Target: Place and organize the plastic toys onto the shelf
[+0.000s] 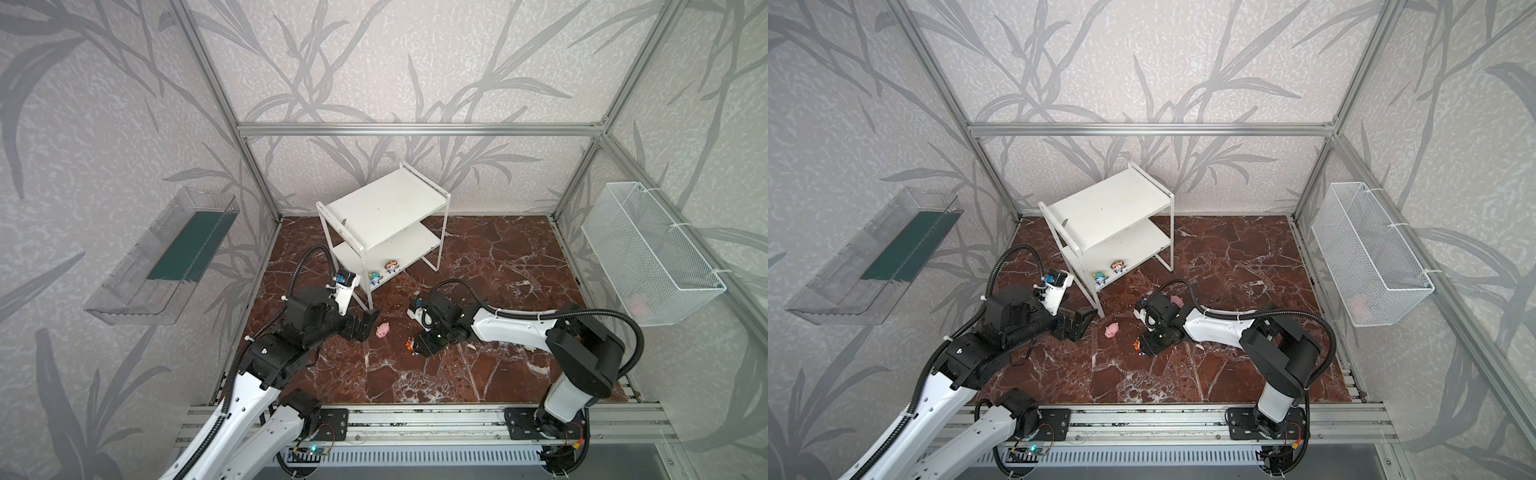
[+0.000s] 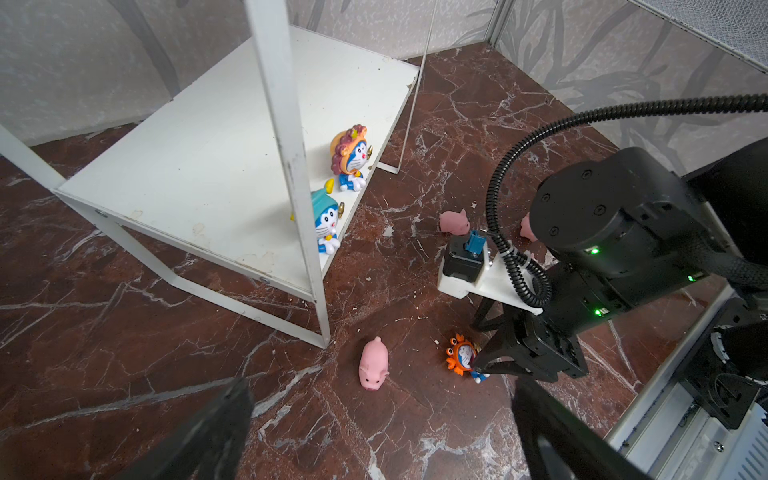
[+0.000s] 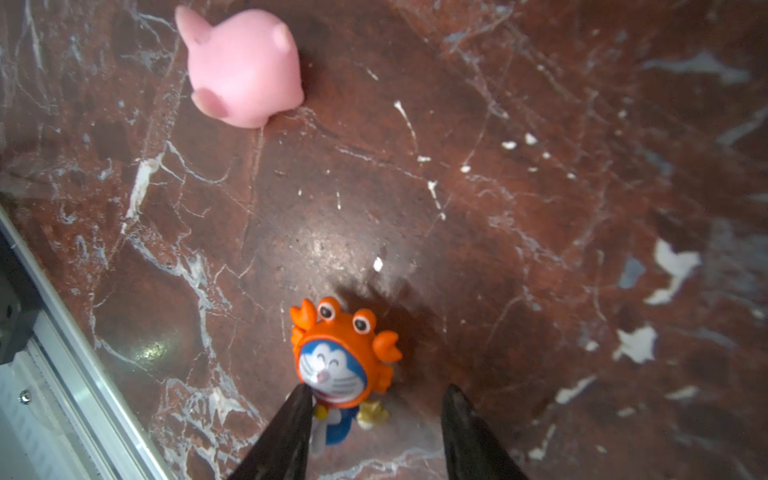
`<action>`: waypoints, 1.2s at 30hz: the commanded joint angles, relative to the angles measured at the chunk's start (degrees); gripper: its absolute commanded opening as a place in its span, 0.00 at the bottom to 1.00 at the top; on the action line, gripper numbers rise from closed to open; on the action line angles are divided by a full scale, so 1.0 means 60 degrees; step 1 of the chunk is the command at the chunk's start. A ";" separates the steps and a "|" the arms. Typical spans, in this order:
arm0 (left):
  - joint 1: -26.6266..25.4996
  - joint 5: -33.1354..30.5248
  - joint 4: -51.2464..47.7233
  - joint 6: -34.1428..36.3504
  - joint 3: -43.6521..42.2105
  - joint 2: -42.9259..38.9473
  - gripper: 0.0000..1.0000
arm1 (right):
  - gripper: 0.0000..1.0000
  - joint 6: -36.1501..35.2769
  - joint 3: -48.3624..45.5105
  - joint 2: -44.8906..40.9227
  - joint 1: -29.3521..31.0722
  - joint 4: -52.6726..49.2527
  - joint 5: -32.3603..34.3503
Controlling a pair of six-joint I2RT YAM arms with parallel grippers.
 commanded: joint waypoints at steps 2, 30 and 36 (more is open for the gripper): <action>0.0048 0.0126 0.0175 0.0058 -0.0074 -0.0083 0.99 | 0.51 0.0096 0.0208 0.0336 0.0118 0.0012 -0.0036; 0.0052 0.0109 0.0188 0.0057 -0.0115 -0.0199 0.99 | 0.07 -0.0729 -0.0363 -0.0538 0.0241 0.2025 0.0128; 0.0059 0.0120 0.0195 0.0066 -0.0101 -0.0118 0.99 | 0.08 -0.1883 -0.1372 -0.2111 0.0075 0.3953 0.1186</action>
